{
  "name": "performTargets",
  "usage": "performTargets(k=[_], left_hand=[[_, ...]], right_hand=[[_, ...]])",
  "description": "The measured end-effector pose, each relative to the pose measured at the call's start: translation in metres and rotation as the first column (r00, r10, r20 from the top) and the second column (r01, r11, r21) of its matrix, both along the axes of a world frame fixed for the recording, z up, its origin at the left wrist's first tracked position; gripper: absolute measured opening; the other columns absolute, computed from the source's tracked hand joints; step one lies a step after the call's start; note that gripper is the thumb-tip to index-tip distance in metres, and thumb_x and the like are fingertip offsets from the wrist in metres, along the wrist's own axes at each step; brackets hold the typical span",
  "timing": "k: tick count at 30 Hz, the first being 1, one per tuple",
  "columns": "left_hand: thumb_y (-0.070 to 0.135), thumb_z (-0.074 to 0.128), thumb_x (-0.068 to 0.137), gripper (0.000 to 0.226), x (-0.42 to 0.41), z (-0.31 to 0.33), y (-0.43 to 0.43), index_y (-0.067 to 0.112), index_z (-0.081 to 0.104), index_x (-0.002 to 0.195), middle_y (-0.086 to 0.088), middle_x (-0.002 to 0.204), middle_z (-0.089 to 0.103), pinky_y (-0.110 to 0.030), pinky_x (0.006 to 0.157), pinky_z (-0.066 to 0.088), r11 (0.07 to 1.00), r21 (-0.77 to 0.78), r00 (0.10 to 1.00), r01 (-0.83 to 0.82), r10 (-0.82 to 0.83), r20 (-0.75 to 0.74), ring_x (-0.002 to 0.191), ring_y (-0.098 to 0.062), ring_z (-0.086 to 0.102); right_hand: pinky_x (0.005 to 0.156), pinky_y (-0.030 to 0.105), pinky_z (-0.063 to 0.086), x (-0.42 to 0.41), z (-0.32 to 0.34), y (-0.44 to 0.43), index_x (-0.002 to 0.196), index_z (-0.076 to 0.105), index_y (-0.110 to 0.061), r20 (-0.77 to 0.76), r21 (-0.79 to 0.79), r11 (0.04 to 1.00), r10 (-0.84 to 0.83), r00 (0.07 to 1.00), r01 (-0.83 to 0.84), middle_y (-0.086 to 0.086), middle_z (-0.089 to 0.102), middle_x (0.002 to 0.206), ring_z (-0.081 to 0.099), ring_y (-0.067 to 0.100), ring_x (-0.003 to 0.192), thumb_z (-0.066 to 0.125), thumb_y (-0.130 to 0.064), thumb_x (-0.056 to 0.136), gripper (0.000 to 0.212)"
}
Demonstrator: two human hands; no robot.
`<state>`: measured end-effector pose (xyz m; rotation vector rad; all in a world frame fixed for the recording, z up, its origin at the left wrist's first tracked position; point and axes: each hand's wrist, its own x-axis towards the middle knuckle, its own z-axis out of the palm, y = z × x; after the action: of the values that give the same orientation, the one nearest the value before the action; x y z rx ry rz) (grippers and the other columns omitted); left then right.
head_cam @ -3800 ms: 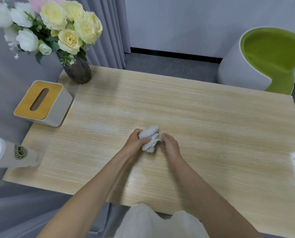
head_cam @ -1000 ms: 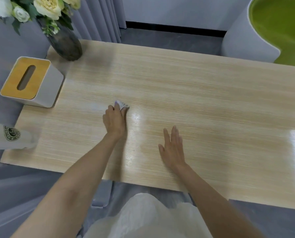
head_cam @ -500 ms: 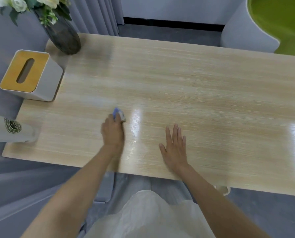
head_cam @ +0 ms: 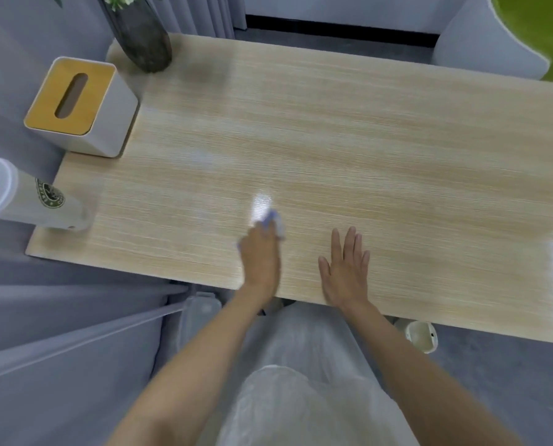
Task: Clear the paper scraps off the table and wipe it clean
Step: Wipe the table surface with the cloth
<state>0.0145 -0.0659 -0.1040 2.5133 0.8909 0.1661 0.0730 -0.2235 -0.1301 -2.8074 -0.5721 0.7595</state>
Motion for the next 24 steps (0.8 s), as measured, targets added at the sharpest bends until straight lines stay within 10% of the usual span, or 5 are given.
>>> performTargets(k=[4,11,17,21,24], left_hand=[[0.001,0.052,0.072,0.033,-0.015,-0.025,-0.004,0.007,0.048,0.104,-0.011,0.071,0.055,-0.032,0.05,0.036,0.769,0.35,0.839,0.534,-0.533,-0.108,0.056,-0.026,0.051],[0.004,0.045,0.085,0.027,-0.021,-0.01,0.013,0.0,0.061,0.107,-0.018,0.104,0.06,-0.042,0.068,0.04,0.977,0.195,0.994,-0.087,0.097,-0.042,0.085,-0.034,0.053],[0.003,0.061,0.071,0.035,-0.042,-0.033,-0.011,0.004,0.054,0.105,-0.014,0.092,0.065,-0.033,0.05,0.038,0.704,0.452,0.832,0.548,-0.516,-0.204,0.063,-0.028,0.053],[0.0,0.042,0.069,0.032,-0.082,-0.022,0.066,-0.003,0.063,0.093,-0.025,0.106,0.063,-0.035,0.05,0.038,0.905,0.422,0.986,0.056,0.017,-0.168,0.067,-0.036,0.054],[0.005,0.032,0.077,0.04,-0.074,-0.025,0.036,-0.002,0.064,0.099,-0.021,0.112,0.064,-0.036,0.055,0.039,0.889,0.399,0.959,-0.223,0.274,-0.075,0.071,-0.038,0.055]], right_hand=[[0.117,0.043,-0.011,0.005,0.002,-0.009,0.149,-0.017,-0.023,0.005,-0.032,0.997,0.063,0.998,-0.063,0.008,-0.026,0.155,-0.023,0.023,0.144,0.017,-0.045,0.101,0.063],[0.116,0.045,-0.014,0.004,-0.001,-0.011,0.145,-0.027,-0.023,-0.002,-0.076,0.991,0.106,0.994,-0.106,0.007,-0.033,0.152,-0.028,0.022,0.142,0.008,-0.048,0.1,0.062],[0.112,0.043,-0.018,0.007,-0.004,-0.015,0.147,-0.023,-0.024,-0.007,-0.029,0.992,0.119,0.993,-0.12,0.006,-0.032,0.153,-0.027,0.022,0.142,0.011,-0.048,0.1,0.062],[0.113,0.044,-0.019,0.006,-0.004,-0.016,0.147,-0.024,-0.023,-0.016,-0.019,0.992,0.124,0.992,-0.124,0.007,-0.032,0.153,-0.028,0.021,0.142,0.009,-0.048,0.1,0.062],[0.112,0.043,-0.021,0.005,-0.003,-0.014,0.146,-0.025,-0.023,-0.014,-0.023,0.992,0.124,0.992,-0.125,0.007,-0.033,0.152,-0.029,0.021,0.141,0.008,-0.048,0.1,0.062]])
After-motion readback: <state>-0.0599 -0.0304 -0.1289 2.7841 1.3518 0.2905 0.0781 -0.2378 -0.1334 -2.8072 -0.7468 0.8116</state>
